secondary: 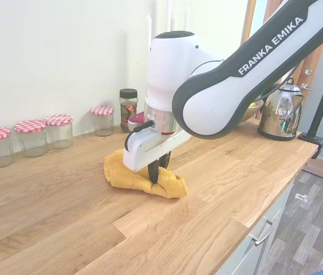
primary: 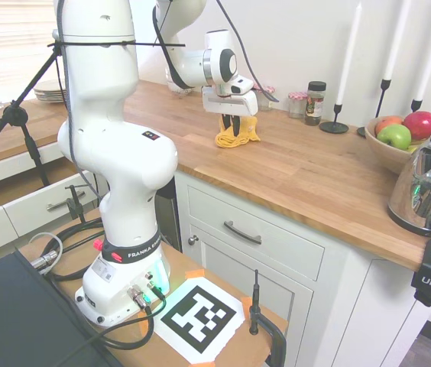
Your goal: Wipe the counter
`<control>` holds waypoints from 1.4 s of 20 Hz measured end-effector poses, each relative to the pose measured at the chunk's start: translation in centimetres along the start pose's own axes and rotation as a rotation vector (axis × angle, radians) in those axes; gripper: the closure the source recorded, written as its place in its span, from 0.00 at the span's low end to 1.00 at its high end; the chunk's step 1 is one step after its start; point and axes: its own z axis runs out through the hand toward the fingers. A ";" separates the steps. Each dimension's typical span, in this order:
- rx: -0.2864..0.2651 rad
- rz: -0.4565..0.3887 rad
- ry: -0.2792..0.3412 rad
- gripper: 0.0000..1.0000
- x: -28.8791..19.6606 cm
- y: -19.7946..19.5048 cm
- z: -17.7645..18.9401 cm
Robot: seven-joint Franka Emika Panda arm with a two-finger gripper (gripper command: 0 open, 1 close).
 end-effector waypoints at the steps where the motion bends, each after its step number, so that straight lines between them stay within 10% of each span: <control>1: -0.001 0.008 -0.003 1.00 1.1 0.9 0.1; 18: 0.038 0.208 -0.068 1.00 17.3 20.3 1.7; 28: 0.085 0.329 -0.102 1.00 19.1 23.2 1.9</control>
